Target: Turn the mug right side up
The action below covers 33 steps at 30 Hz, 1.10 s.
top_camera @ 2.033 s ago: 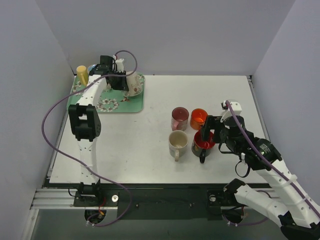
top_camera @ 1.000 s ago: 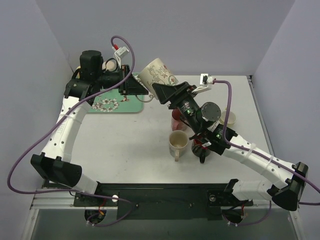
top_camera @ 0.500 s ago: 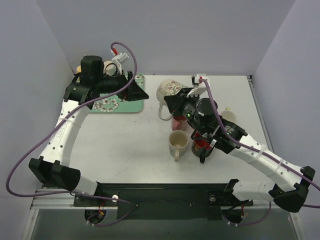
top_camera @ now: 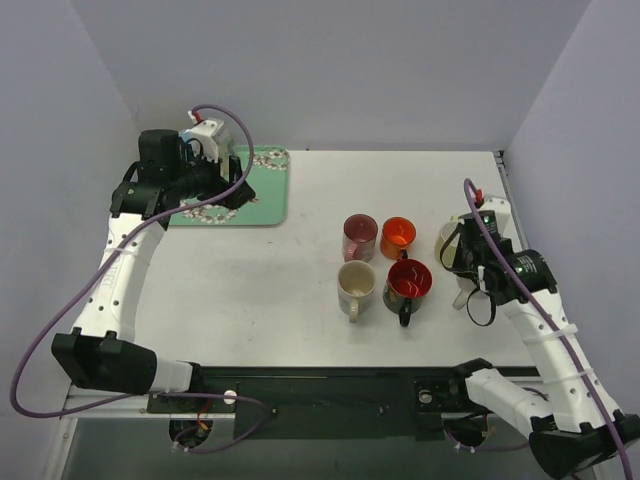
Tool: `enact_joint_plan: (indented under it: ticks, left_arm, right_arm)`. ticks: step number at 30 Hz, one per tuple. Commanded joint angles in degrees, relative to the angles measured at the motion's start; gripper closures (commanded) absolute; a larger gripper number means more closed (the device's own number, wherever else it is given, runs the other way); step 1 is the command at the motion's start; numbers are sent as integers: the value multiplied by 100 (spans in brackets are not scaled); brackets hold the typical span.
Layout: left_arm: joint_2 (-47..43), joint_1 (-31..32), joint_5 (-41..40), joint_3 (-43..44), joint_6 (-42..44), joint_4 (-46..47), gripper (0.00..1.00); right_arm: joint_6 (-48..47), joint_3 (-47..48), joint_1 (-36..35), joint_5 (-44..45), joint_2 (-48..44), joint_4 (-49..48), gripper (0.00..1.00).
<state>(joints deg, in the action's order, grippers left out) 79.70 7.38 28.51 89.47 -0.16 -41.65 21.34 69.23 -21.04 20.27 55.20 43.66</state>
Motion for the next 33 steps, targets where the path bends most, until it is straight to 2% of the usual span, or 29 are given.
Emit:
enact_joint_plan:
  ticks: [1, 5, 9, 18, 23, 27, 28, 30, 33]
  left_arm:
    - [-376, -52, -329, -210, 456, 420, 11]
    - [-403, -52, -346, -316, 535, 447, 10]
    - [-403, -52, -390, -404, 596, 473, 7]
    - [-140, -157, -706, -527, 807, 675, 7]
    - [334, -333, -1206, -773, 1070, 1009, 6]
    - [949, -483, -1628, -624, 1369, 1220, 6]
    - [1142, -491, -1769, -572, 1431, 1351, 6]
    - [1511, -492, -2103, -457, 1545, 1649, 6]
    - [2092, -492, -2393, 103, 1555, 1853, 9]
  right_arm:
    - [116, -1023, 538, -682, -228, -119, 100]
    - [89, -1753, 1416, -1804, -10, -743, 100]
    - [28, -2159, 1804, -2465, 429, -1271, 100]
    - [-209, -2133, 2060, -2379, 1308, -1413, 100]
    - [-306, -2177, 2086, -2054, 1581, -1360, 100]
    - [-368, -2186, 2086, -2054, 1678, -1369, 100]
    - [-376, -2186, 2086, -2054, 1687, -1369, 99]
    - [-394, -2168, 2086, -2054, 1644, -1351, 84]
    - [-368, -2063, 2086, -1843, 1494, -1272, 72]
